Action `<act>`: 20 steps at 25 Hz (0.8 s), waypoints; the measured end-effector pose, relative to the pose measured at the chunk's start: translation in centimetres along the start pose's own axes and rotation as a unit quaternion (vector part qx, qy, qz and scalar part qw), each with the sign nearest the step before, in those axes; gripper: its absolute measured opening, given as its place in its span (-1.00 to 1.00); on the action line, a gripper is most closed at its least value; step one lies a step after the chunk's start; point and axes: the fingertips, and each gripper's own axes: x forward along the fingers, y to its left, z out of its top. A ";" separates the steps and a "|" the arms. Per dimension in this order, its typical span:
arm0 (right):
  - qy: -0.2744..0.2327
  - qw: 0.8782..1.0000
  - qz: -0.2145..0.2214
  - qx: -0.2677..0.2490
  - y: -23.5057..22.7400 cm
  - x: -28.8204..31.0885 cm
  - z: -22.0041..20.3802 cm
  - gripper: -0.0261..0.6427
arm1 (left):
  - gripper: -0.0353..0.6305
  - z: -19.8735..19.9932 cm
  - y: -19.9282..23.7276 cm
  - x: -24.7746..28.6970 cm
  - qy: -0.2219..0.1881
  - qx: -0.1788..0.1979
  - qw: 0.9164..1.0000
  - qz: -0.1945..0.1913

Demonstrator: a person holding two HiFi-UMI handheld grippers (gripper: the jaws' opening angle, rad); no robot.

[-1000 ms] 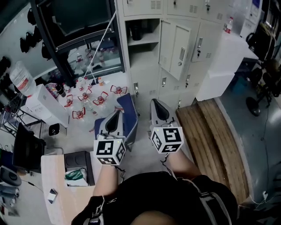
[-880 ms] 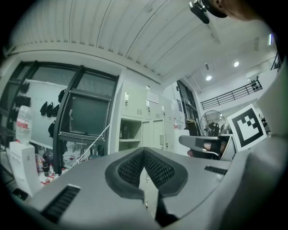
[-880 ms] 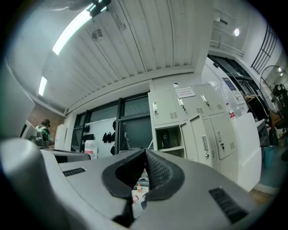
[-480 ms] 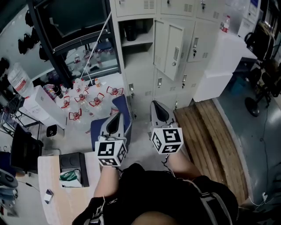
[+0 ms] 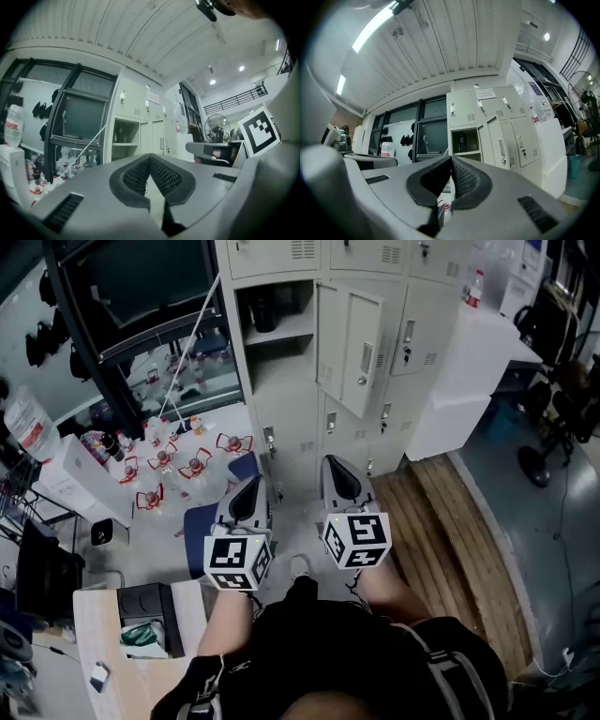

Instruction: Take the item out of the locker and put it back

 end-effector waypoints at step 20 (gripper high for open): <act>-0.007 1.000 0.008 0.006 -8.4 26.7 -0.3 -0.88 | -0.86 1.2 12.4 25.3 0.001 0.007 1.000 -0.009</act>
